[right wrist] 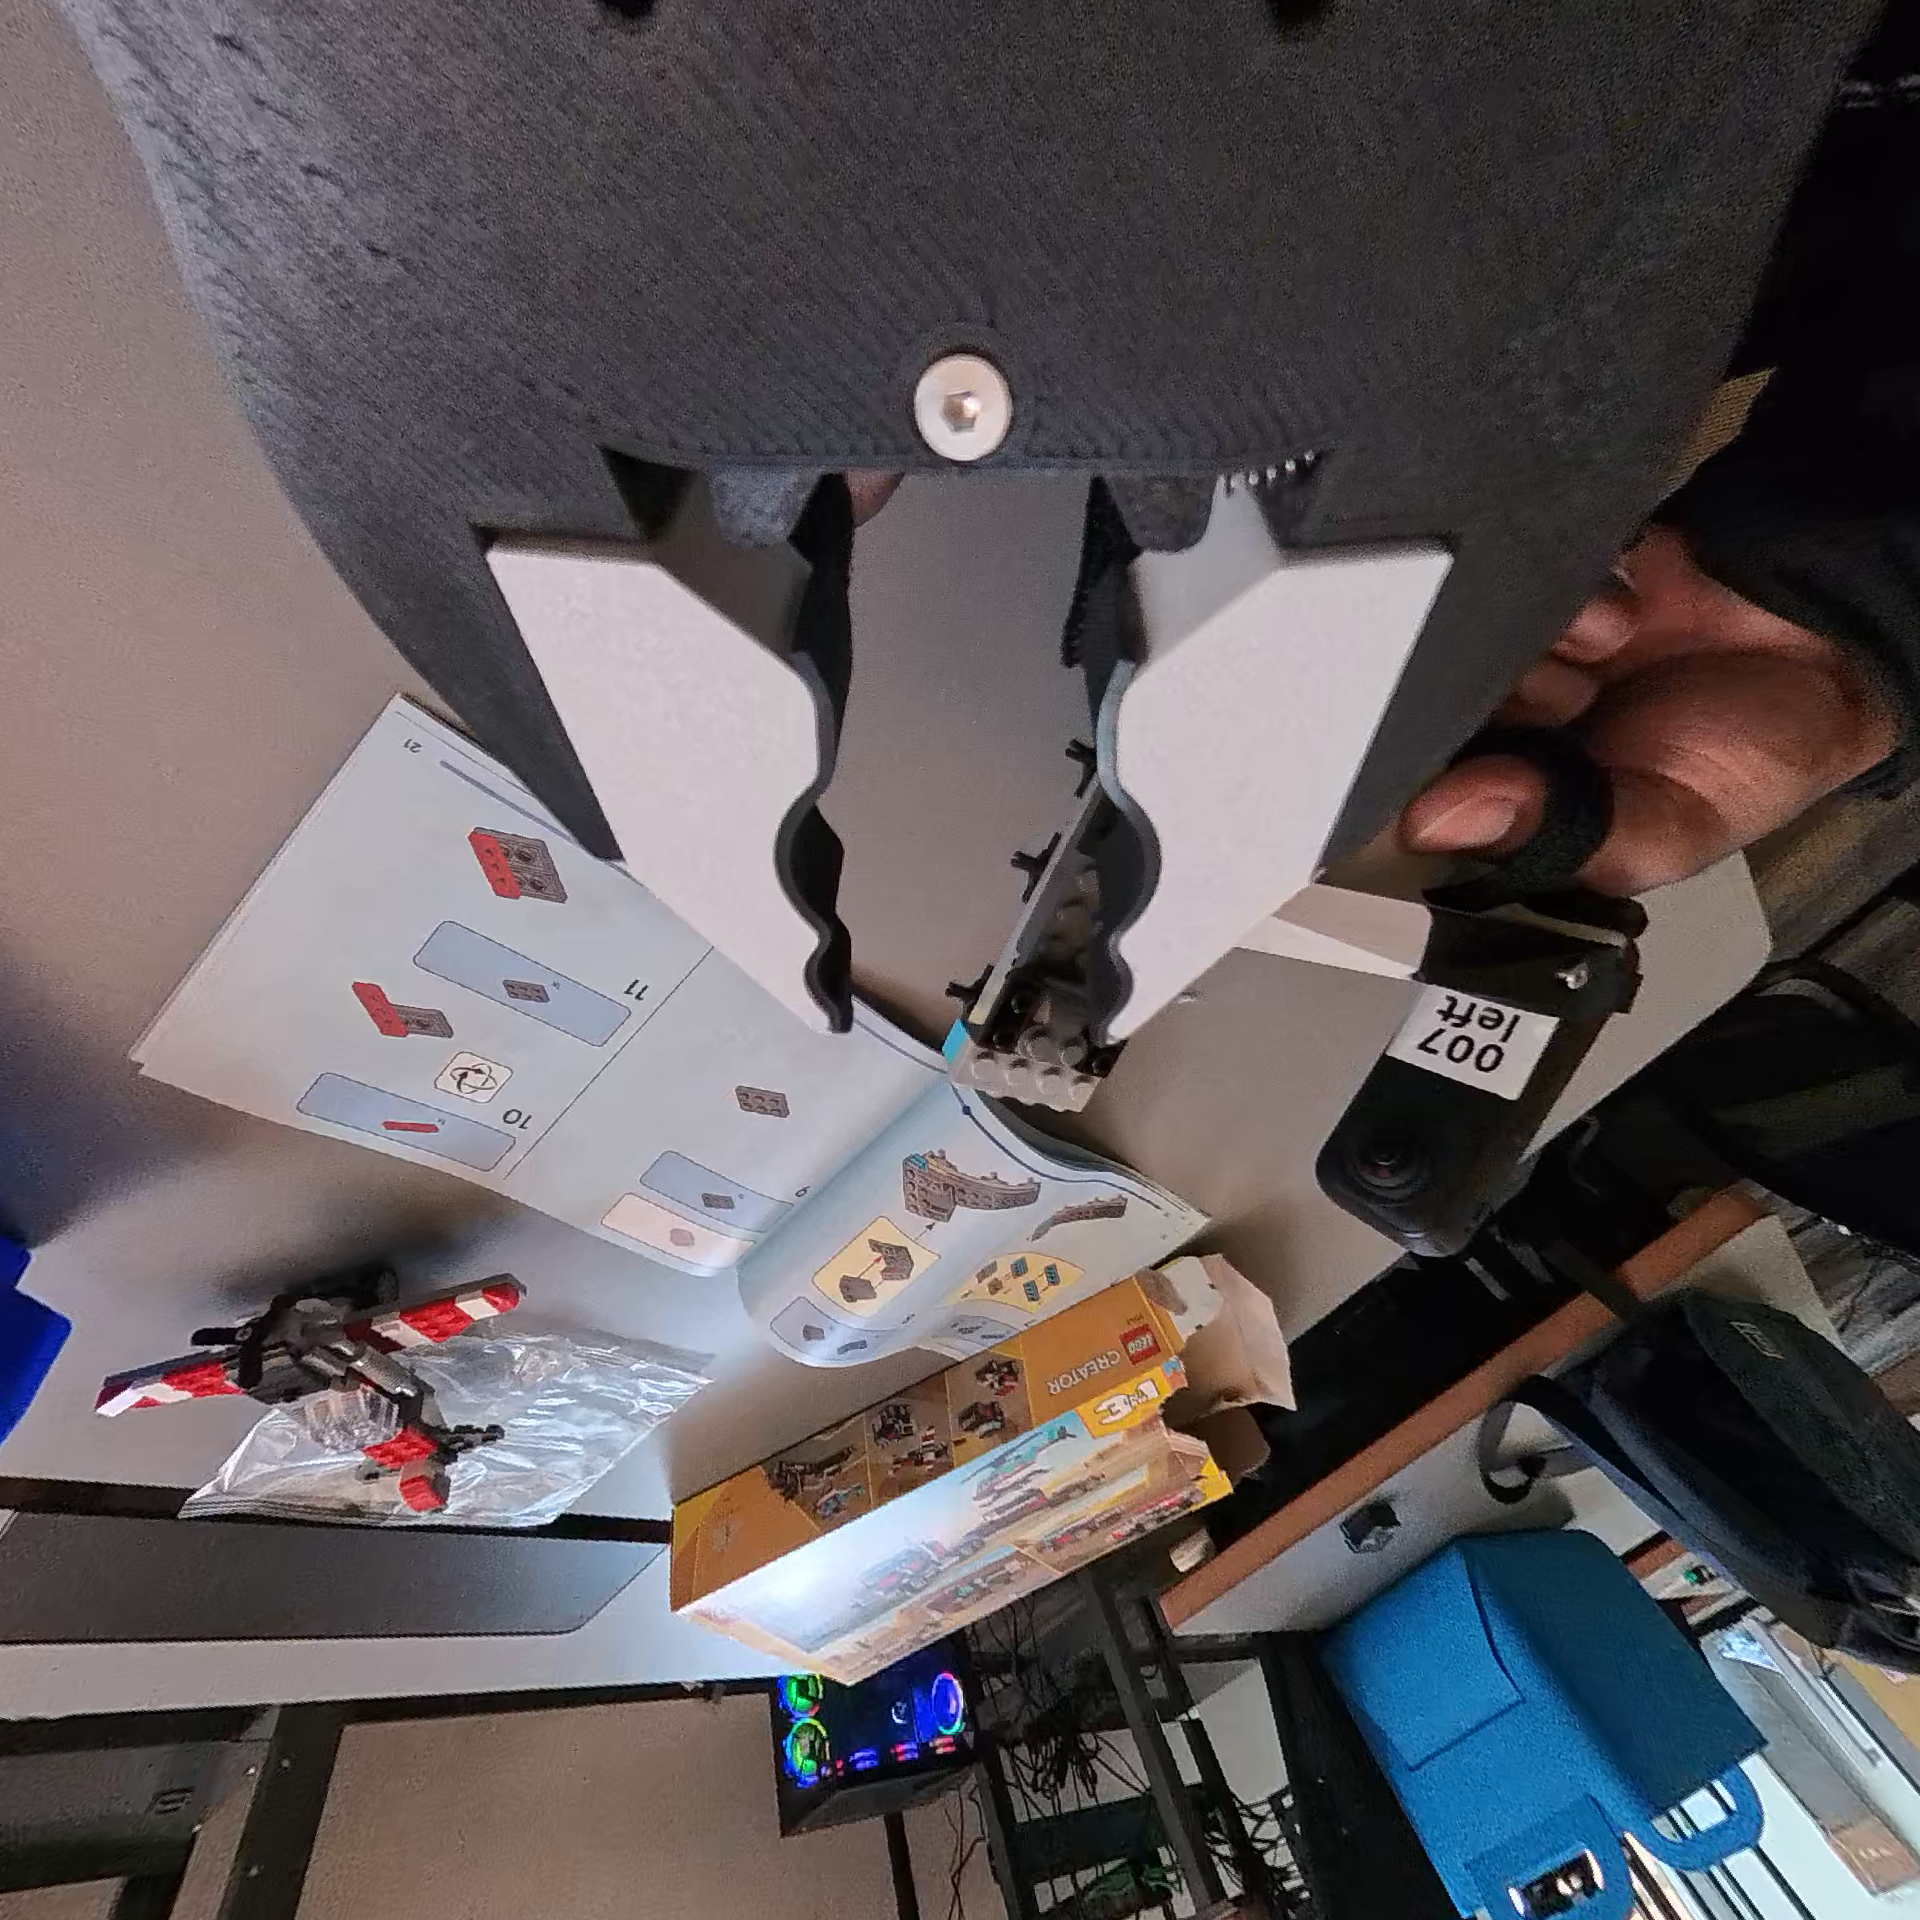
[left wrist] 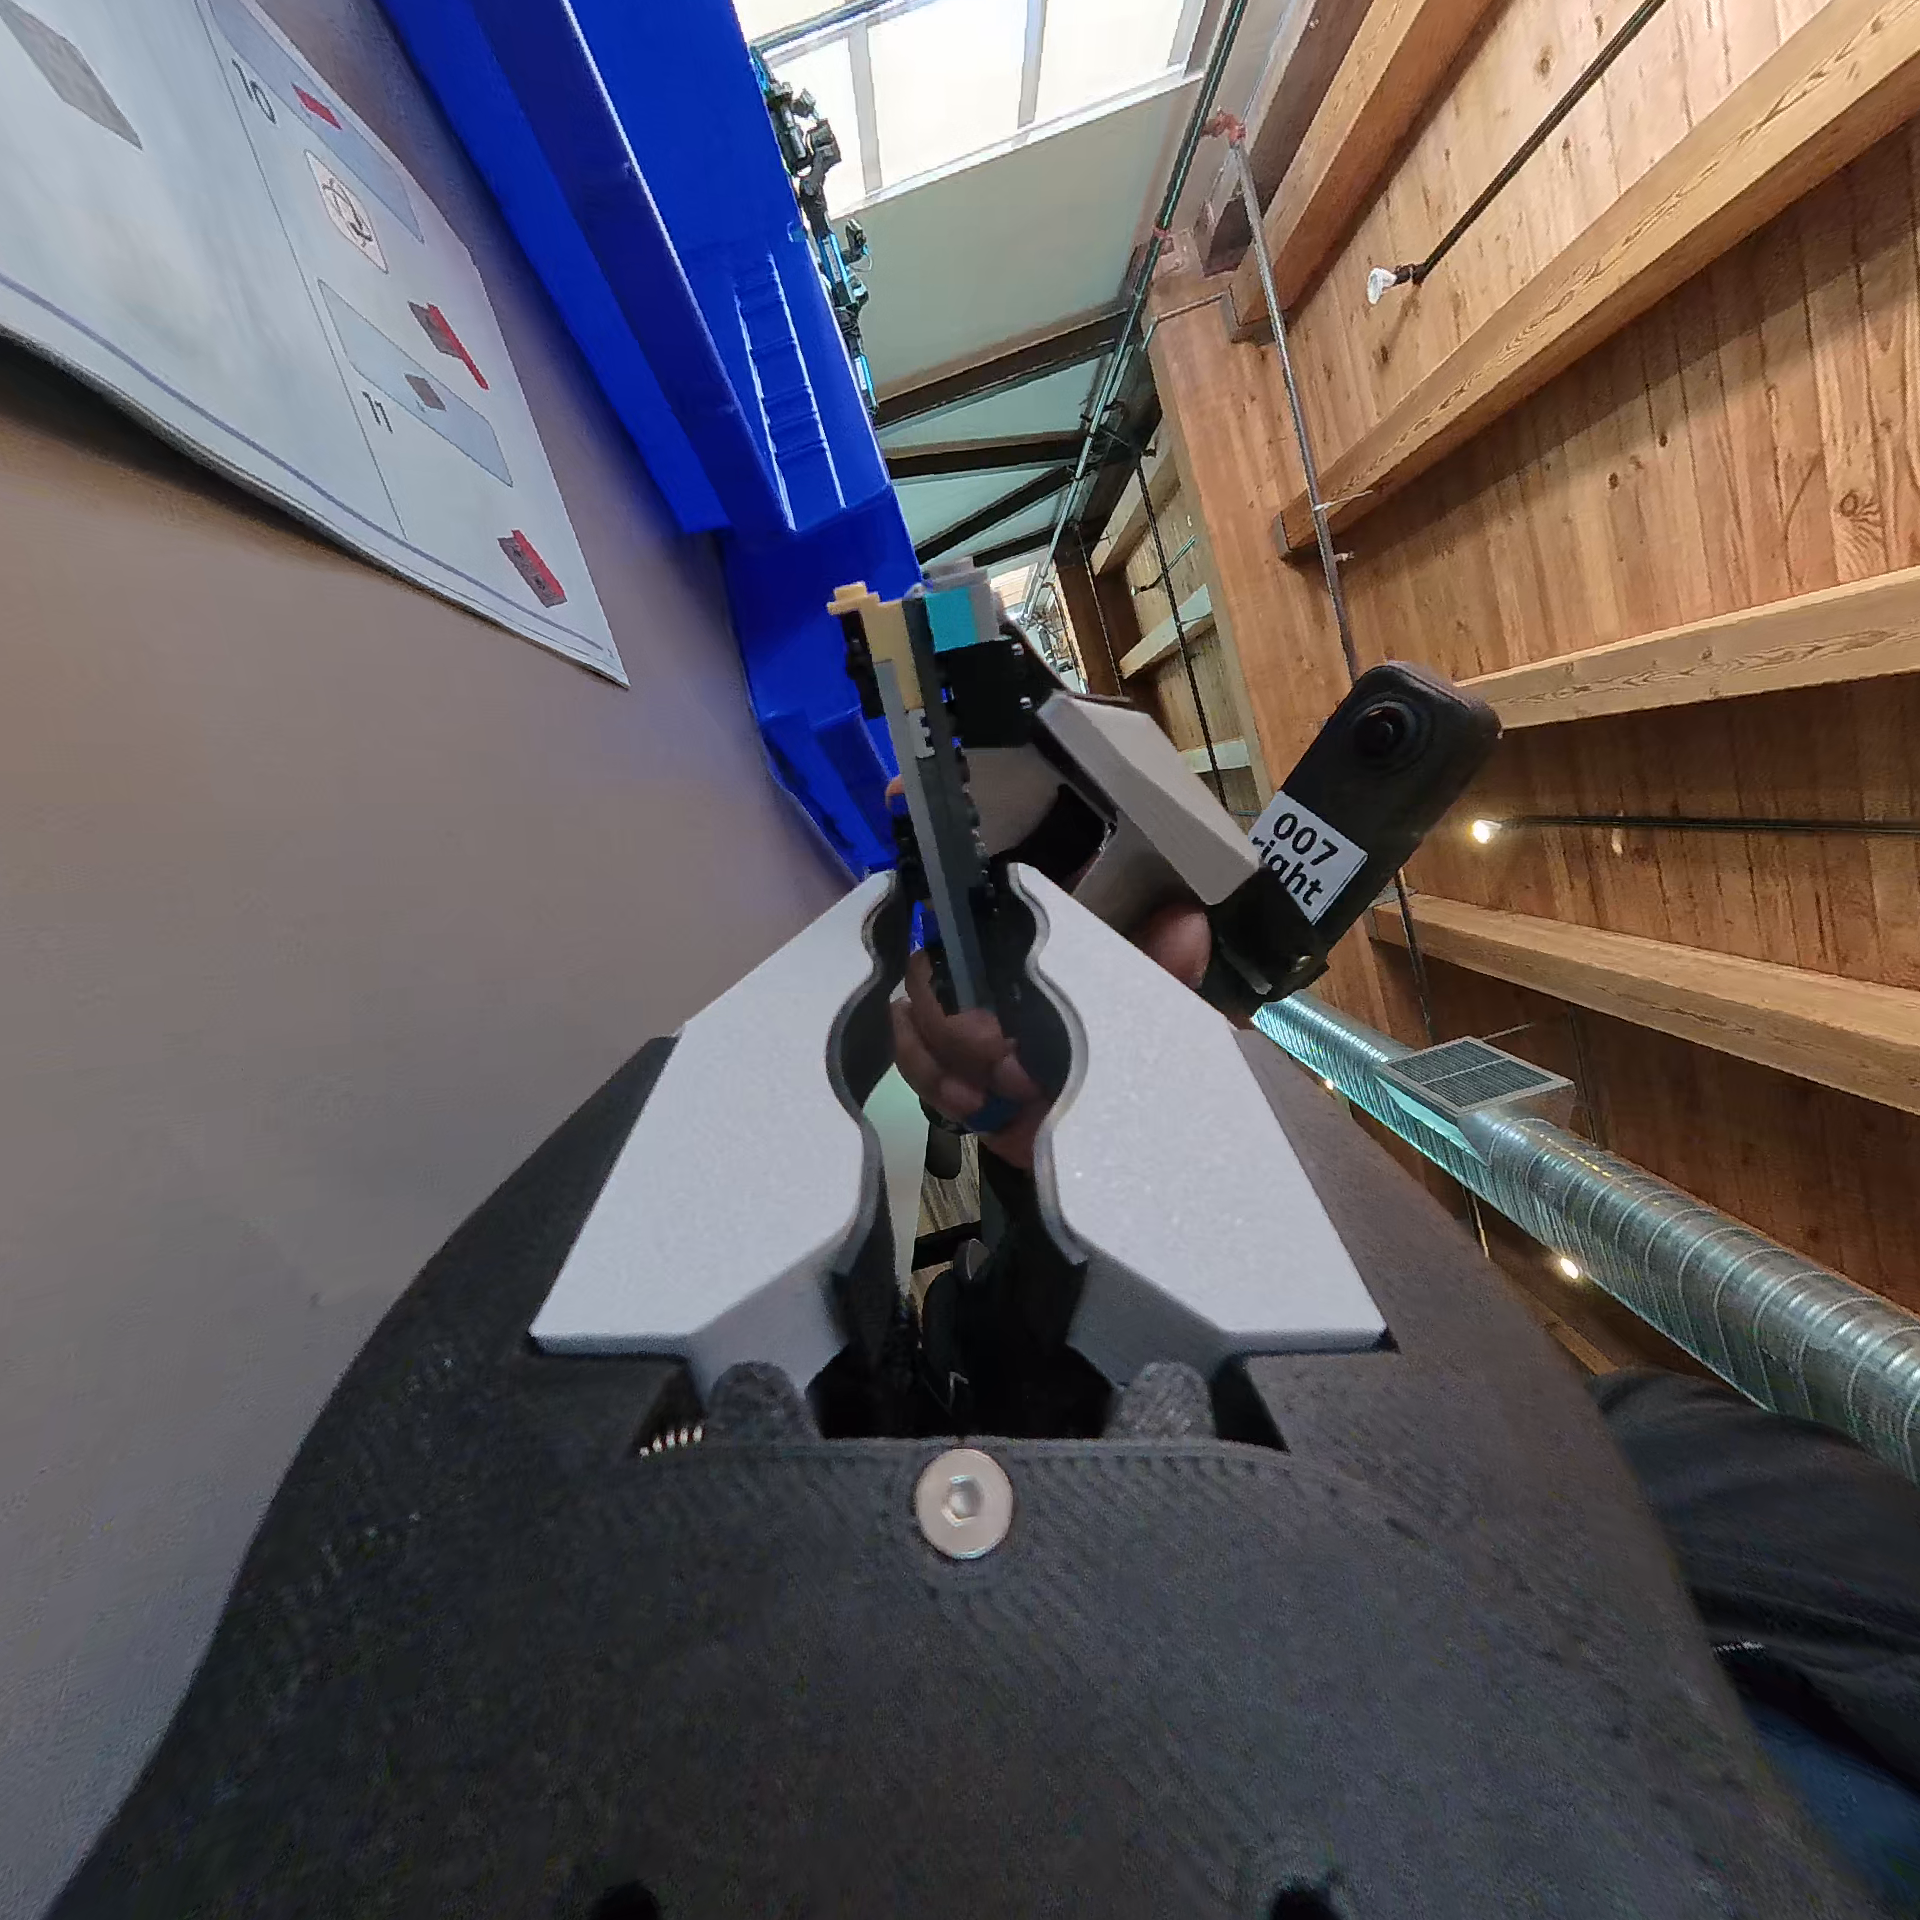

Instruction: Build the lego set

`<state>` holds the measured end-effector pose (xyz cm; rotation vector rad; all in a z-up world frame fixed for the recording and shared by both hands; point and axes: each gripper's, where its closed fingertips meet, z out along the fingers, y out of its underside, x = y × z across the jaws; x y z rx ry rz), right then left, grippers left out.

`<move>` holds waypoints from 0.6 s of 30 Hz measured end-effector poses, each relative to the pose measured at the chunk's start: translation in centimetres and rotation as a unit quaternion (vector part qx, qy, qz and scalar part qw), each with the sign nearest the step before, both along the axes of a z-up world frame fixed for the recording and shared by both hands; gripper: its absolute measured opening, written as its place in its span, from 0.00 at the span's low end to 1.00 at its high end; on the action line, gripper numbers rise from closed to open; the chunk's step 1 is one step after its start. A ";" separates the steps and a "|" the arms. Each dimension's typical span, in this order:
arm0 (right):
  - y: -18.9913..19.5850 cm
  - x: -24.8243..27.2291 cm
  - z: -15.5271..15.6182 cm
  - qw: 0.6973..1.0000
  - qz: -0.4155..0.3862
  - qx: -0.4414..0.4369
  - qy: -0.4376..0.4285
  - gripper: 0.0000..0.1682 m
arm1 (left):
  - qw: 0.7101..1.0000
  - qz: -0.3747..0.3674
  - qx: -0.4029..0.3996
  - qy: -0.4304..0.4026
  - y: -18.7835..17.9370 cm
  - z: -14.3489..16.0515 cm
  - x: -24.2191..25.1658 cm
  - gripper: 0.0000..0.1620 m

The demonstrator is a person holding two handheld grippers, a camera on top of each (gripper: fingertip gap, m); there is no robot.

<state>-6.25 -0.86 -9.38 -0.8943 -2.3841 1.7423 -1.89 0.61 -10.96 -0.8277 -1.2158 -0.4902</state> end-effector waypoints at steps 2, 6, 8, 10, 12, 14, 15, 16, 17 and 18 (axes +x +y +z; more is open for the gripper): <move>0.1 0.2 0.3 1.000 0.001 -0.010 -0.005 0.27 | 1.000 0.001 0.000 0.003 0.0 0.1 0.0 0.10; -0.1 0.9 0.7 0.997 0.018 -0.051 -0.046 0.28 | 1.000 -0.001 -0.003 0.019 0.0 0.6 0.1 0.10; -0.3 1.4 1.0 0.994 0.033 -0.077 -0.073 0.29 | 1.000 -0.003 -0.010 0.029 0.2 0.8 0.2 0.10; -0.4 1.6 1.3 0.989 0.041 -0.102 -0.096 0.29 | 0.999 -0.004 -0.016 0.038 0.3 1.0 0.3 0.10; -0.3 1.7 1.5 0.985 0.044 -0.122 -0.114 0.28 | 0.999 -0.006 -0.019 0.046 0.4 1.2 0.3 0.10; -0.3 1.8 1.6 0.981 0.048 -0.135 -0.129 0.28 | 0.998 -0.007 -0.022 0.055 0.5 1.5 0.4 0.10; -0.3 1.8 1.7 0.979 0.051 -0.140 -0.136 0.28 | 0.998 -0.008 -0.024 0.059 0.6 1.6 0.5 0.10; -0.3 1.9 1.7 0.978 0.053 -0.144 -0.143 0.27 | 0.998 -0.009 -0.025 0.064 0.6 1.7 0.5 0.10; -0.3 1.9 1.7 0.976 0.055 -0.149 -0.148 0.27 | 0.997 -0.009 -0.026 0.068 0.7 1.9 0.5 0.10; -0.3 2.0 1.8 0.974 0.057 -0.154 -0.153 0.26 | 0.997 -0.010 -0.027 0.071 0.7 2.0 0.6 0.10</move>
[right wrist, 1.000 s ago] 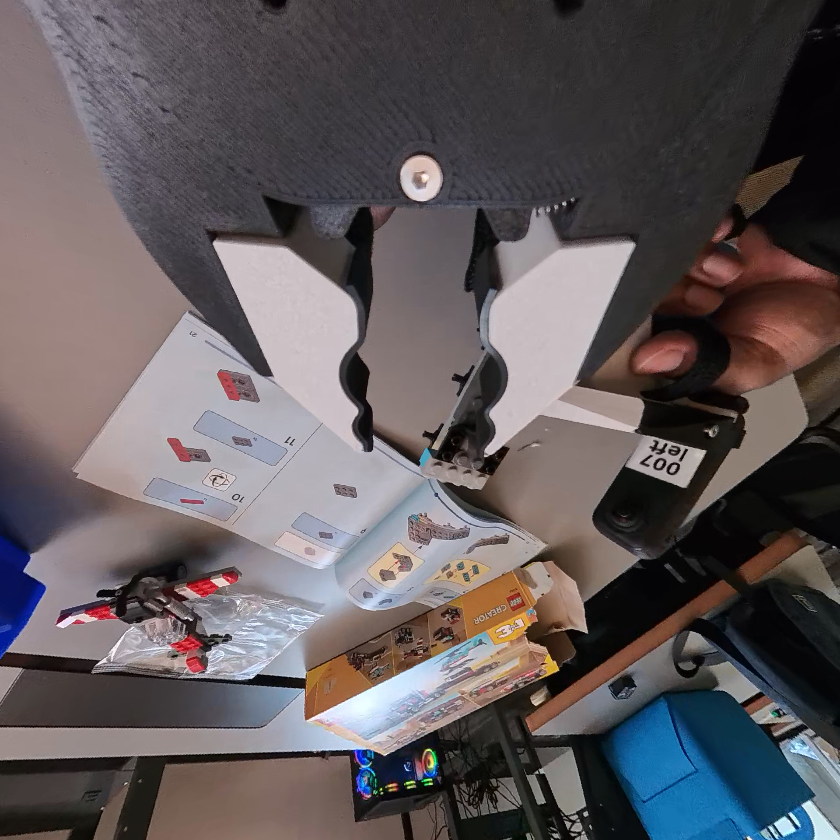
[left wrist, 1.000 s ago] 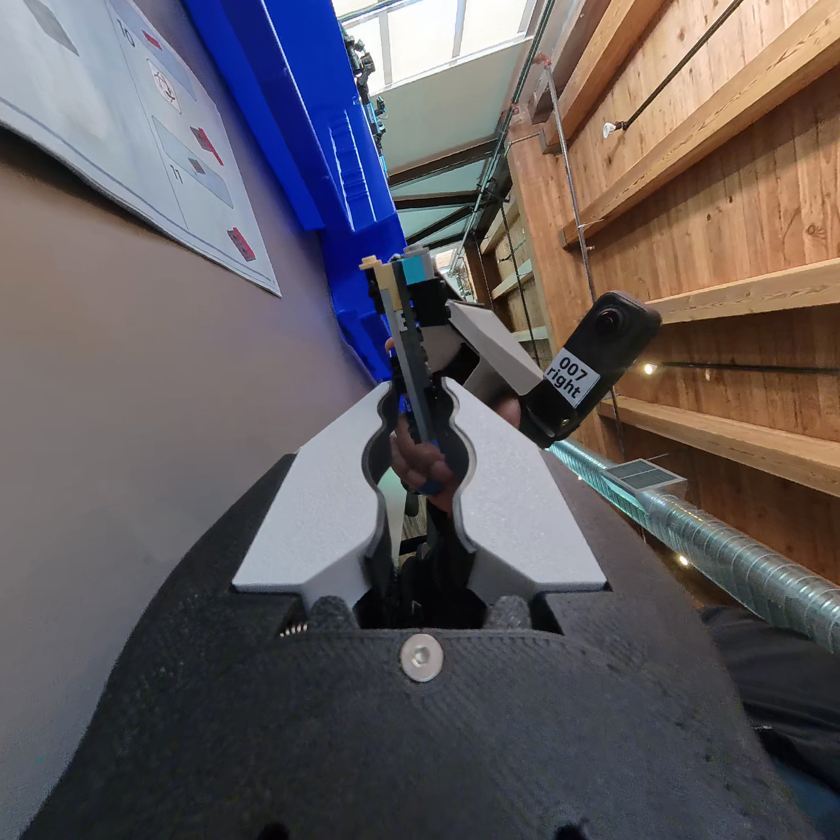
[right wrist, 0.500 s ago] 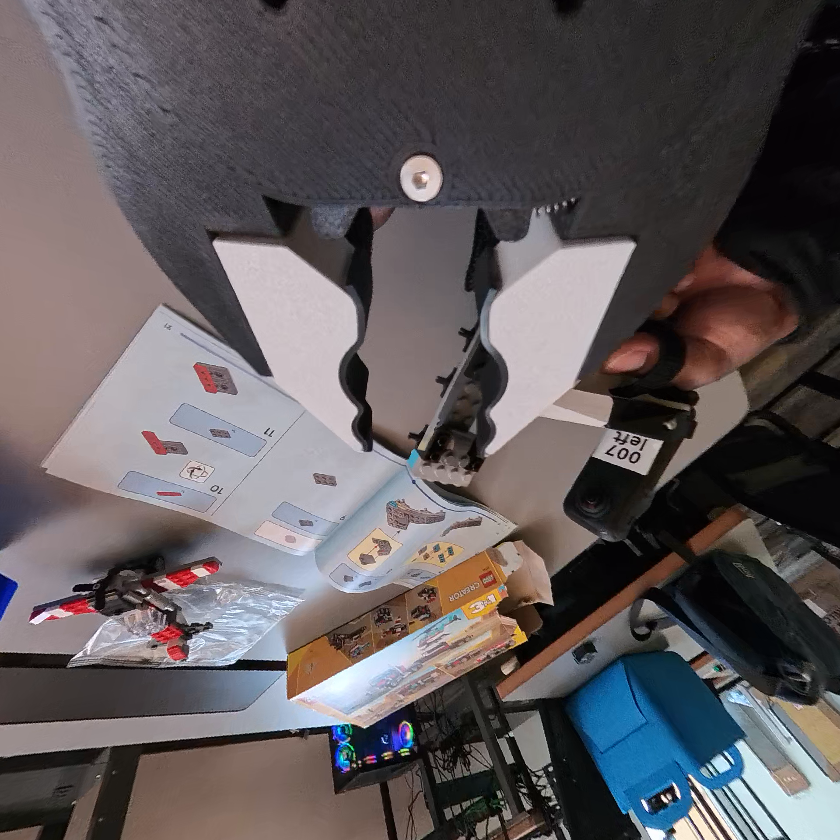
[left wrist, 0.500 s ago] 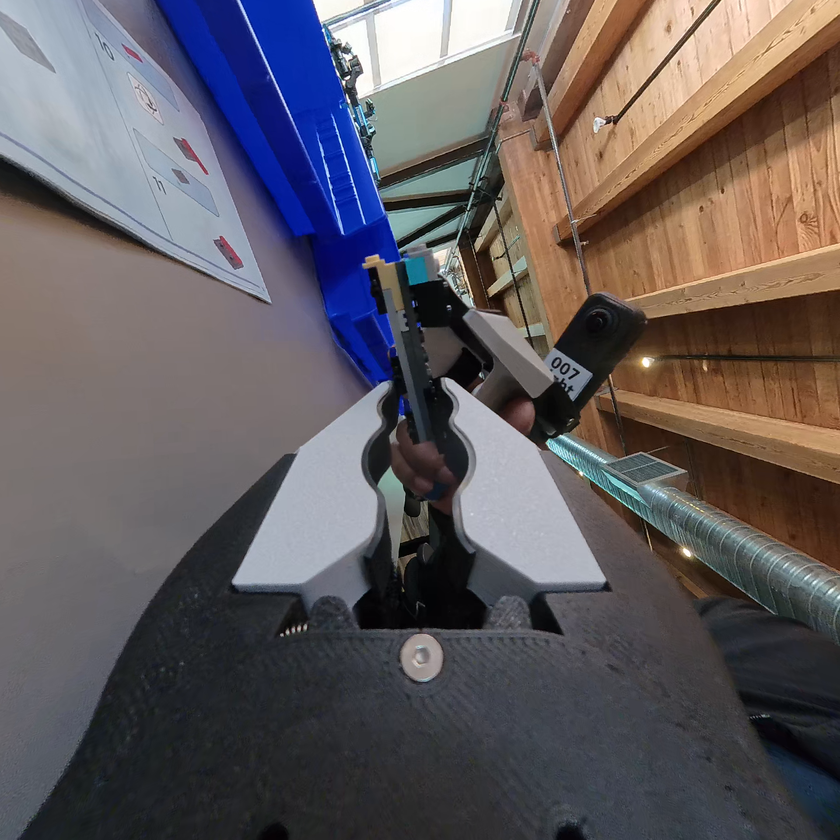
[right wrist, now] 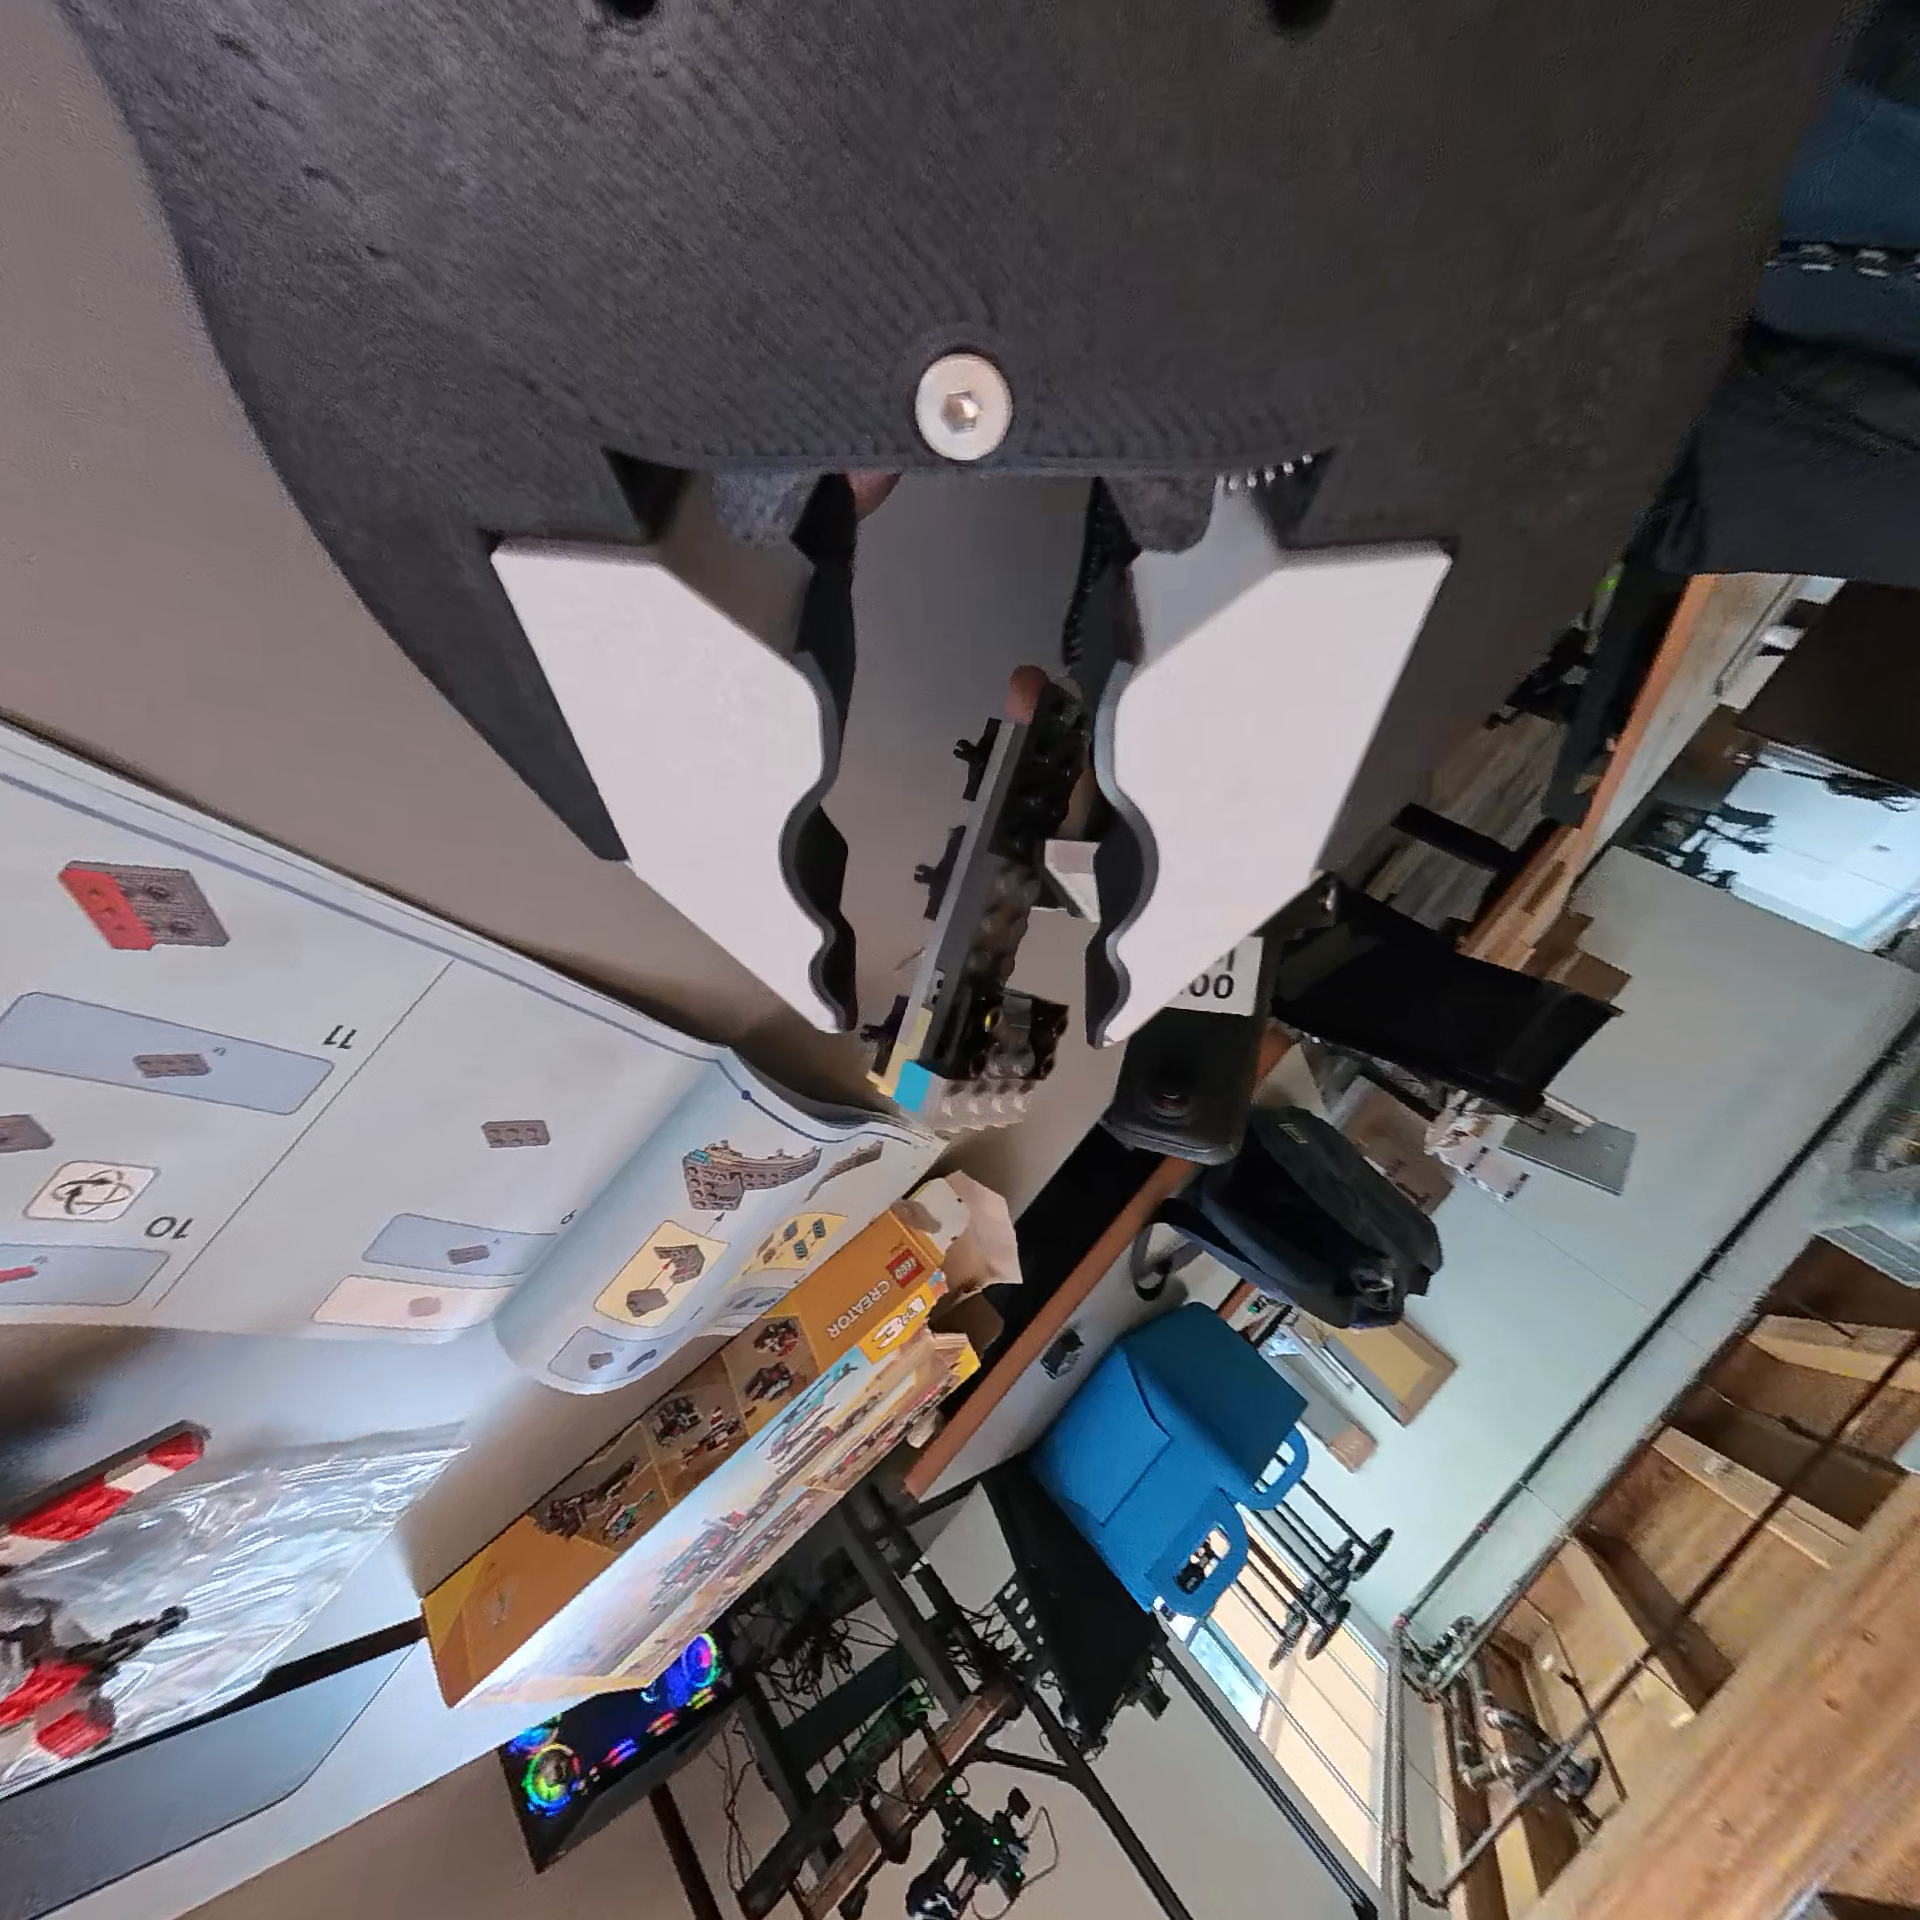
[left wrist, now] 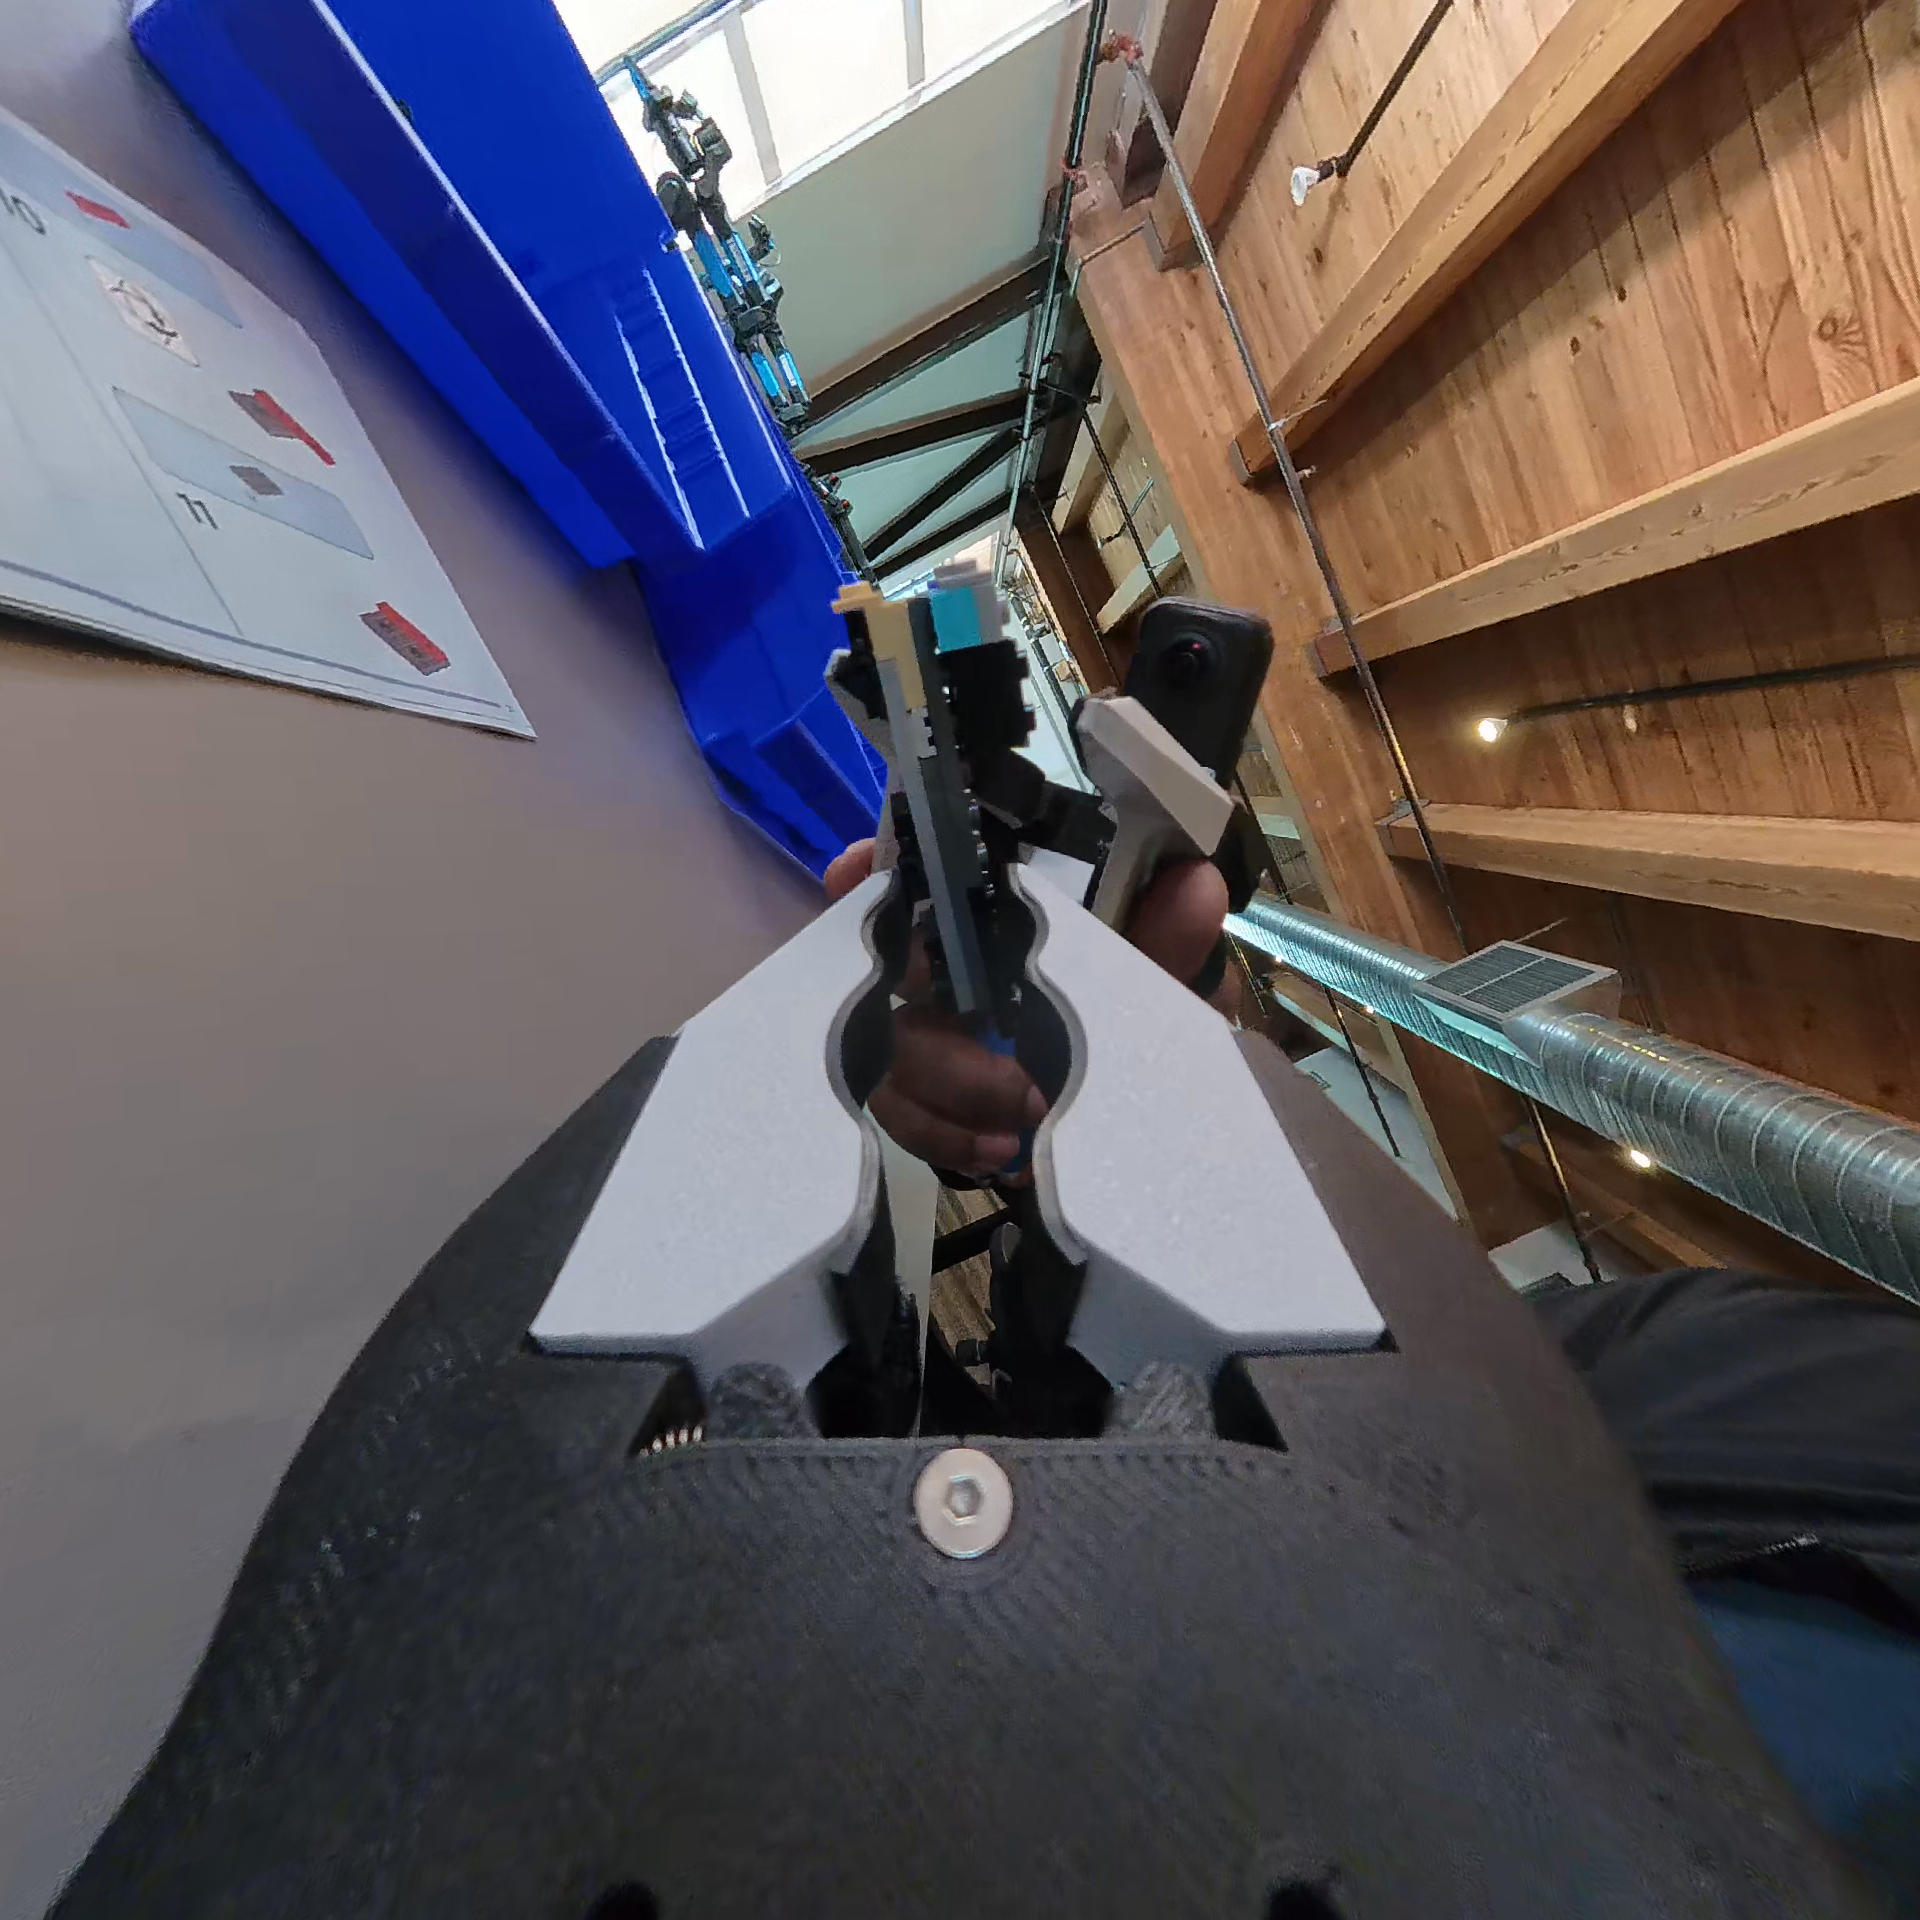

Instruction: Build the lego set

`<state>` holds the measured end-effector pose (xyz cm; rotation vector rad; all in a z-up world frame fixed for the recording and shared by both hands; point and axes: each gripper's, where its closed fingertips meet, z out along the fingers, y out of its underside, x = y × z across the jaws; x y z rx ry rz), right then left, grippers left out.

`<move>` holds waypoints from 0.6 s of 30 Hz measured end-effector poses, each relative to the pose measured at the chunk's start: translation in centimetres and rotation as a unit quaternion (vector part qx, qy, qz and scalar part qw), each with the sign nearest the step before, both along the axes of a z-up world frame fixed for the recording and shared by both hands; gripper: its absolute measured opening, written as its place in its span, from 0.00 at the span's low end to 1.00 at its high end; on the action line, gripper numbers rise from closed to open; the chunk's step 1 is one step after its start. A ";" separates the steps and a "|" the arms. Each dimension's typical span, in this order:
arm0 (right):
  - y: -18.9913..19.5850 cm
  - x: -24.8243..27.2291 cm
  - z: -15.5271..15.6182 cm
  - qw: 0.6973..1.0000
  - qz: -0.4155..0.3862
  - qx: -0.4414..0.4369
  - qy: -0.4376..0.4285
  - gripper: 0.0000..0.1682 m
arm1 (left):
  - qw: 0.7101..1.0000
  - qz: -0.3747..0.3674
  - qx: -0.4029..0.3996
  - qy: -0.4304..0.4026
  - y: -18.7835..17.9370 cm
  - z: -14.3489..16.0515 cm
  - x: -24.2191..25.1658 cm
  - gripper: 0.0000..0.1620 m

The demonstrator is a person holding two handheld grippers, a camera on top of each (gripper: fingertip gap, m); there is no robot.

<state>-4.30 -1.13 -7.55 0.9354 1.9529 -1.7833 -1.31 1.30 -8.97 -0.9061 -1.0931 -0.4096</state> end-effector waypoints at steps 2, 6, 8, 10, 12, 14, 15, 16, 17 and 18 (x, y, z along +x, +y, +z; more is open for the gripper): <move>0.0 0.1 0.2 1.000 0.004 -0.011 -0.010 0.25 | 1.000 -0.002 -0.001 0.006 0.1 0.2 0.1 0.10; 0.2 0.2 0.4 0.999 0.012 -0.024 -0.022 0.23 | 1.000 -0.005 -0.003 0.014 0.2 0.4 0.2 0.10; 0.2 0.3 0.5 0.999 0.016 -0.029 -0.027 0.22 | 1.000 -0.006 -0.004 0.017 0.2 0.5 0.2 0.10; 0.3 0.3 0.6 0.999 0.019 -0.033 -0.031 0.21 | 1.000 -0.007 -0.007 0.020 0.3 0.6 0.3 0.10; 0.3 0.4 0.6 0.998 0.022 -0.037 -0.036 0.21 | 1.000 -0.008 -0.010 0.024 0.4 0.7 0.3 0.10; 0.2 0.4 0.6 0.998 0.026 -0.042 -0.042 0.21 | 0.999 -0.010 -0.011 0.029 0.5 0.8 0.4 0.10; 0.2 0.5 0.7 0.998 0.028 -0.046 -0.045 0.21 | 0.999 -0.011 -0.013 0.030 0.5 0.8 0.4 0.10; 0.2 0.5 0.8 0.997 0.029 -0.051 -0.048 0.21 | 0.999 -0.012 -0.015 0.032 0.6 0.9 0.4 0.10; 0.3 0.5 0.9 0.997 0.029 -0.054 -0.050 0.21 | 0.999 -0.012 -0.016 0.034 0.6 0.9 0.5 0.10; 0.3 0.6 0.9 0.997 0.030 -0.057 -0.051 0.21 | 0.999 -0.012 -0.019 0.037 0.6 0.9 0.5 0.10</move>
